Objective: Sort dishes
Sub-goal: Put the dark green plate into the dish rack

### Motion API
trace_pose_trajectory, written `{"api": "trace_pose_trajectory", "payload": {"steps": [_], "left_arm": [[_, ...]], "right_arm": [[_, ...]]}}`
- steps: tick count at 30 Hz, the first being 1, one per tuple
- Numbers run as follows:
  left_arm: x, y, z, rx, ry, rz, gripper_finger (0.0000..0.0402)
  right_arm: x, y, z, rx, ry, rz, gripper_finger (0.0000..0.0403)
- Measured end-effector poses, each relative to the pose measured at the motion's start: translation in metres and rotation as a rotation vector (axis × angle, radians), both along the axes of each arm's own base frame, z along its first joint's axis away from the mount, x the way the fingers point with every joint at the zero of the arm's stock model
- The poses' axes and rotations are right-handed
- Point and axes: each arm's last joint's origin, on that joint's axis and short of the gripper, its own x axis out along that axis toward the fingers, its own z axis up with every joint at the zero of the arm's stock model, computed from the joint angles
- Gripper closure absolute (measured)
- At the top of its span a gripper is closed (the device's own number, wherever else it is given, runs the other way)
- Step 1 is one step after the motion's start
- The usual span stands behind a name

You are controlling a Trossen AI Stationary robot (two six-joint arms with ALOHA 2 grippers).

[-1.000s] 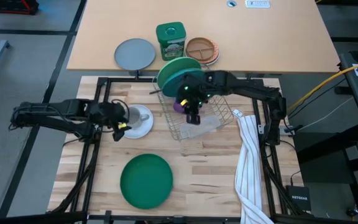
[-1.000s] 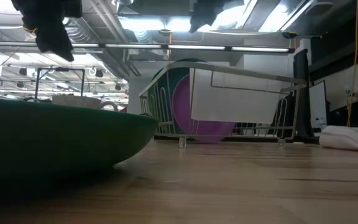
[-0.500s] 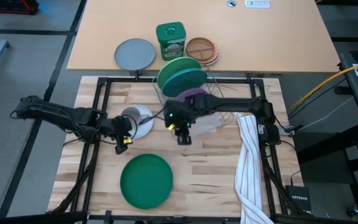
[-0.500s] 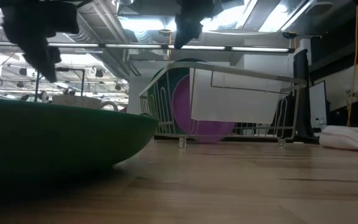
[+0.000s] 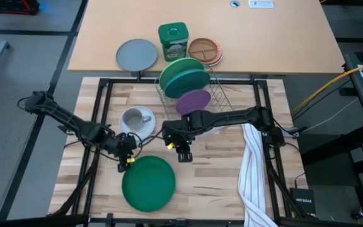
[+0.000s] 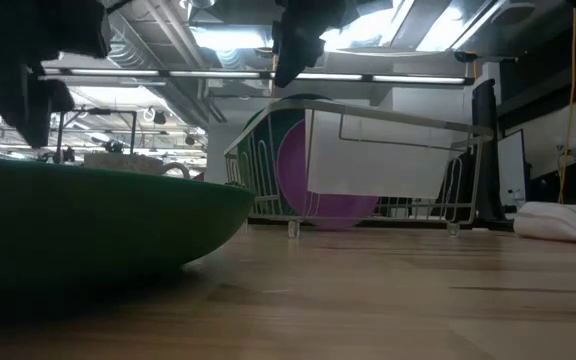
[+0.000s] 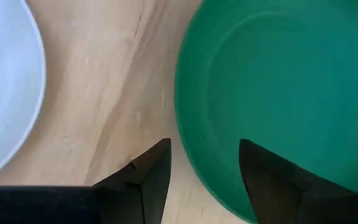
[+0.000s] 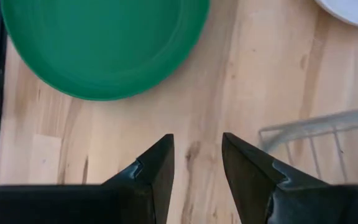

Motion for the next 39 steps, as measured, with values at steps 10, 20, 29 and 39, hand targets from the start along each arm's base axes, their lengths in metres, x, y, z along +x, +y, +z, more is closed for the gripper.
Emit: {"api": "trace_pose_trajectory", "payload": {"steps": [10, 20, 29, 39], "left_arm": [[0.016, -0.015, -0.04, 0.078, 0.18, 0.107, 0.0224], [0.028, -0.022, -0.06, 0.087, 0.205, 0.117, 0.0238], [0.029, -0.021, -0.06, 0.101, 0.195, 0.161, 0.0347], [0.031, -0.021, -0.046, 0.062, 0.126, 0.258, 0.0392]], "right_arm": [[0.01, 0.006, -0.012, 0.021, -0.016, 0.017, 0.0265], [0.018, 0.008, -0.029, 0.024, 0.009, 0.019, 0.0265], [0.018, 0.007, -0.031, 0.022, 0.021, 0.019, 0.0265], [0.014, -0.001, -0.031, -0.015, 0.062, -0.007, 0.0265]]}}
